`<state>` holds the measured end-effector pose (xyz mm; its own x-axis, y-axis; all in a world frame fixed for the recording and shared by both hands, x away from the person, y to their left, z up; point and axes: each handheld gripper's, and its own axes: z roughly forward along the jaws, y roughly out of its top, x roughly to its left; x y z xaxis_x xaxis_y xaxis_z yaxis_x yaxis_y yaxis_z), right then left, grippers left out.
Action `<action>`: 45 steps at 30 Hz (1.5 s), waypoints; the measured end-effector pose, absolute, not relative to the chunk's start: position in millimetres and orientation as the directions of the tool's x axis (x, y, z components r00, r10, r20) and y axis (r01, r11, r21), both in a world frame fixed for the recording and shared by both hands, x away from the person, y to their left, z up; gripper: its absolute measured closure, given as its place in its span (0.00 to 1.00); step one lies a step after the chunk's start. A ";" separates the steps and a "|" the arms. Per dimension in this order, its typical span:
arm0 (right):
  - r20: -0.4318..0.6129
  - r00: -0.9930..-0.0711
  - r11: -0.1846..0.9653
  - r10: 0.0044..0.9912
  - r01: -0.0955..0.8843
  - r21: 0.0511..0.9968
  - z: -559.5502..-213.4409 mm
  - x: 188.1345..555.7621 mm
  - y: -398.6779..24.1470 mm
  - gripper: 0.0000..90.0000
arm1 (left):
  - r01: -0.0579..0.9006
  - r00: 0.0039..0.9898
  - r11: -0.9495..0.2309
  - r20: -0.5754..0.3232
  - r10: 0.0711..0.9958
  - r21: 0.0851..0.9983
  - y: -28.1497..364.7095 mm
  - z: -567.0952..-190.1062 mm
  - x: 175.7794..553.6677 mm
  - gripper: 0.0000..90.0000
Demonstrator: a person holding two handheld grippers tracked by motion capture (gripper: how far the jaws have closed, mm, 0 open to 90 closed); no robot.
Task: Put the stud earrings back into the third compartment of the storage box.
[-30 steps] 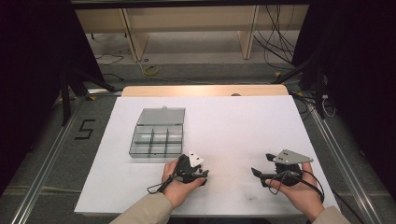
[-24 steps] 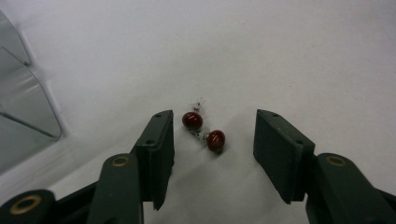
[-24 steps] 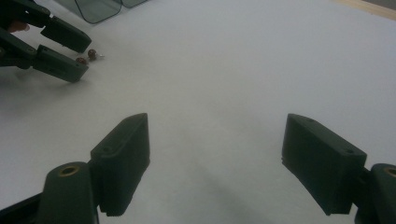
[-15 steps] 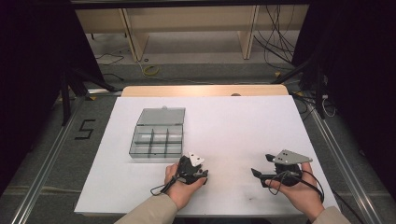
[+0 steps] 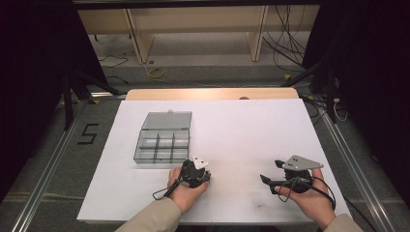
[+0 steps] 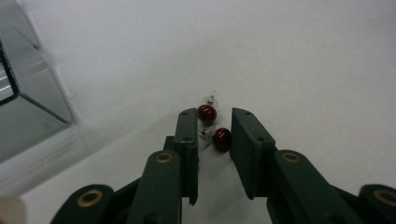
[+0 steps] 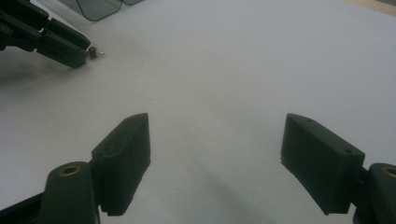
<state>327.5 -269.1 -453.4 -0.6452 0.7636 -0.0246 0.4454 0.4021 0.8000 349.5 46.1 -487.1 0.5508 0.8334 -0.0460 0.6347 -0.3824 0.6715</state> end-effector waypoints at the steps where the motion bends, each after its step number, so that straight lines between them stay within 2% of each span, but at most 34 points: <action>1: -0.025 -0.645 0.403 0.763 0.445 0.800 -453.5 327.5 -269.2 0.28 | 0.637 0.550 -0.382 -0.048 0.834 0.670 46.8 -487.0 349.6 0.82; 5: -0.024 -0.644 0.405 0.765 0.451 0.795 -454.0 327.9 -269.7 0.28 | 0.644 0.549 -0.380 -0.056 0.834 0.665 48.7 -486.5 350.5 0.86; 29: -0.022 -0.641 0.404 0.768 0.457 0.793 -454.4 327.6 -270.8 0.29 | 0.631 0.596 -0.407 -0.076 0.800 0.660 58.7 -482.5 353.1 0.87; 45: -0.017 -0.648 0.406 0.762 0.457 0.791 -455.1 327.9 -270.7 0.29 | 0.581 0.617 -0.386 -0.078 0.783 0.716 67.5 -467.7 356.4 0.87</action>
